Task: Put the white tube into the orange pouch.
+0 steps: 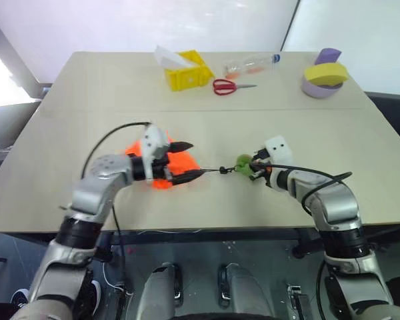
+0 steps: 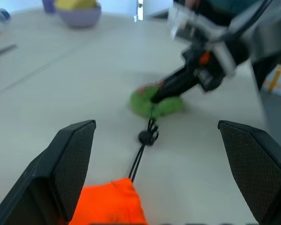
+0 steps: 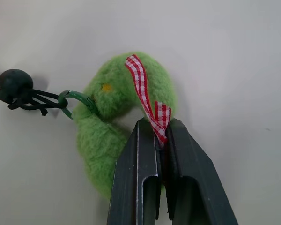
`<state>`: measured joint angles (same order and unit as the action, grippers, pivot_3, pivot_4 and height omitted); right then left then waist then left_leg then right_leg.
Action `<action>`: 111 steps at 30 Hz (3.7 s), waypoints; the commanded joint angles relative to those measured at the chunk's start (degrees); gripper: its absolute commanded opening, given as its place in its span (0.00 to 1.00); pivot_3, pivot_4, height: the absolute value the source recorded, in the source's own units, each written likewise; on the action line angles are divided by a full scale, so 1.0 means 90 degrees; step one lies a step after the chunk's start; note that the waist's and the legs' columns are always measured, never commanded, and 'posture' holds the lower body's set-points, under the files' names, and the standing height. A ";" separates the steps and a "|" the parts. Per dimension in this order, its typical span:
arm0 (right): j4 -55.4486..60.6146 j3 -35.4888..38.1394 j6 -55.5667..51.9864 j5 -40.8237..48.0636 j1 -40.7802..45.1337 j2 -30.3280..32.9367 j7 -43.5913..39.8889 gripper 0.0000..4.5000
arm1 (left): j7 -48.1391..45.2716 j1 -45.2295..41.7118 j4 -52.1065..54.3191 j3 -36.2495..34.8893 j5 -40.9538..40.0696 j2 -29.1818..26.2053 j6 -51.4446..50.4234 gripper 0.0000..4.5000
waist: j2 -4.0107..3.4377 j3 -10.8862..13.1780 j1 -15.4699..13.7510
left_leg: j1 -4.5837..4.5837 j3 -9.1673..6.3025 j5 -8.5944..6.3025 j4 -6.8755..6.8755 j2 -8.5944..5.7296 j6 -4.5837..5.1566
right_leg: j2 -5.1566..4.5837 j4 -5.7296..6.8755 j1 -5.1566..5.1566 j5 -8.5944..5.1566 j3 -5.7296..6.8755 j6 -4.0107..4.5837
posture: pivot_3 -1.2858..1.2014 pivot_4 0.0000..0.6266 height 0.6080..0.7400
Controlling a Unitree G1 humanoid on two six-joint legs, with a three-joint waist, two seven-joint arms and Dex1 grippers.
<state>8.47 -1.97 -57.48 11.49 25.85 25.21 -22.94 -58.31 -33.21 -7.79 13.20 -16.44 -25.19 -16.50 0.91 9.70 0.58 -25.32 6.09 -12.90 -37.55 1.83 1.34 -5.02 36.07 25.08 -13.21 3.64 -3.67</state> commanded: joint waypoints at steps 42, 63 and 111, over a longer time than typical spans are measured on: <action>-0.0144 0.0380 0.0124 -0.0205 0.0320 -0.0049 0.0735 0.00 | -0.1415 -0.3523 -0.6907 0.0036 0.2465 0.1734 0.3509 0.04 | 0.0006 0.0004 0.0014 | -0.0030 -0.0009 -0.0008 -0.0037 0.0007 0.0016 | 0.0004 0.0008 0.0015 0.0008 0.0010 -0.0020 | 0.52 0.24 1.00; -0.2485 0.0982 0.1559 -0.0685 0.1049 0.0573 0.1560 0.00 | -0.3077 -0.0469 -0.1113 0.0085 0.1499 -0.1066 0.1260 0.04 | -0.0007 0.0004 0.0028 | -0.0028 -0.0006 -0.0009 -0.0041 0.0006 0.0019 | -0.0001 0.0012 0.0012 0.0007 0.0003 -0.0017 | 0.52 0.24 1.00; 0.1378 0.0632 0.3775 0.1190 -0.2101 0.1815 -0.3429 0.99 | 0.1067 0.1639 0.0346 -0.3200 -0.0959 -0.0955 -0.0275 1.00 | -0.0004 0.0007 0.0001 | -0.0008 -0.0011 -0.0013 -0.0039 0.0014 0.0011 | -0.0017 0.0003 -0.0004 0.0006 -0.0003 -0.0013 | 0.52 0.24 1.00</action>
<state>19.90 3.36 -25.26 22.57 6.61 41.44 -53.89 -50.52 -17.93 -5.82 -13.11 -25.01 -33.57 -20.65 0.87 9.77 0.59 -25.39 5.99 -13.04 -37.91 1.95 1.39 -5.19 36.10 25.05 -13.13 3.62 -3.75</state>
